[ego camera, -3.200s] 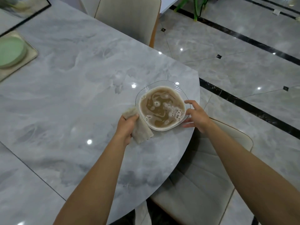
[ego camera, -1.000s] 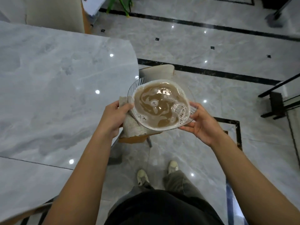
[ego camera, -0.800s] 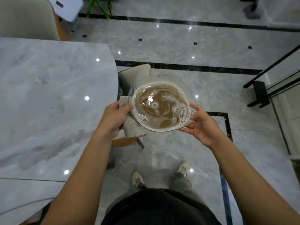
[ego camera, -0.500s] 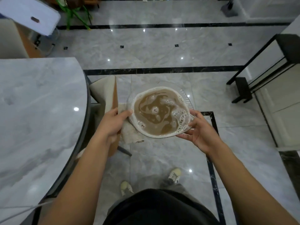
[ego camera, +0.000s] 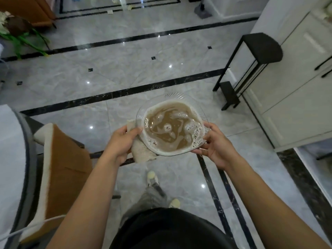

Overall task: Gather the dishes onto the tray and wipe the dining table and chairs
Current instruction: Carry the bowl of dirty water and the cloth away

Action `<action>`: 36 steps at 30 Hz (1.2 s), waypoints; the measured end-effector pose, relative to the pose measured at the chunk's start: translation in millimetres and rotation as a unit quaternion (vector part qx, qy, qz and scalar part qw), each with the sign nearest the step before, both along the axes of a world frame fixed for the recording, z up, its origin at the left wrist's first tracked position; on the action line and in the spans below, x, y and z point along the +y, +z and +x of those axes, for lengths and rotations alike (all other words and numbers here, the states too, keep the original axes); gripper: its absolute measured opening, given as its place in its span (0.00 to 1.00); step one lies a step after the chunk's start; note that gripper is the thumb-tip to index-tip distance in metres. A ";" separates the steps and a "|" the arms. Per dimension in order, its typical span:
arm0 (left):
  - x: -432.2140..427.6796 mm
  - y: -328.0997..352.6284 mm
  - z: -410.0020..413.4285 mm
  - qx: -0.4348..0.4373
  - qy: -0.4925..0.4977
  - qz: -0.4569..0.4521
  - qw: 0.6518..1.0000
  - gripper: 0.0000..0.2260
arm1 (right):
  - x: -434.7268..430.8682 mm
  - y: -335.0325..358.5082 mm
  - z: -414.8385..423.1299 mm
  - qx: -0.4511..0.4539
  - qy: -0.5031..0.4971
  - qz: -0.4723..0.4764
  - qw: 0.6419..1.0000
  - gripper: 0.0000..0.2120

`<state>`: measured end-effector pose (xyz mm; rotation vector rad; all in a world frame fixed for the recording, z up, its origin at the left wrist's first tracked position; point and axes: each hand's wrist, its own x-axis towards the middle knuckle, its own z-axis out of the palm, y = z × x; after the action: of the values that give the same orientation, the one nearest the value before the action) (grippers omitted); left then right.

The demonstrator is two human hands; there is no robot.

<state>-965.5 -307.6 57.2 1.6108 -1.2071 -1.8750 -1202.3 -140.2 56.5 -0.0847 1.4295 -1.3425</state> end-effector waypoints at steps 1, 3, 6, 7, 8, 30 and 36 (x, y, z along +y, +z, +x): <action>-4.8 -0.6 -14.7 0.002 -0.007 0.004 1.000 0.04 | -2.0 -1.1 -12.3 -0.003 -0.009 0.000 1.000 0.25; -16.9 -5.2 -42.6 0.003 -0.021 0.010 1.000 0.04 | -7.7 -3.6 -35.7 -0.009 -0.022 0.001 1.000 0.24; -40.5 -15.9 -90.4 0.002 -0.040 0.015 0.999 0.04 | -20.3 -13.0 -73.8 -0.008 -0.051 0.008 0.999 0.24; -49.2 -18.1 -108.4 0.001 -0.048 0.015 0.999 0.04 | -26.2 -15.8 -87.8 -0.003 -0.063 0.014 0.998 0.24; -61.0 -21.5 -129.2 0.000 -0.059 0.017 0.998 0.04 | -34.5 -19.2 -105.4 0.004 -0.072 0.018 0.997 0.25; -236.2 -28.8 -504.8 -0.002 -0.211 0.015 0.977 0.08 | -160.9 -33.1 -415.7 -0.007 -0.231 0.022 0.973 0.25; -254.1 -40.6 -608.8 -0.015 -0.240 0.004 0.971 0.10 | -181.1 -45.8 -519.4 0.004 -0.237 0.025 0.971 0.27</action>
<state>-1574.3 -561.8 16.6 1.4438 -1.7238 -2.1380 -1721.8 -321.3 10.7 0.3029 1.5479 -1.6892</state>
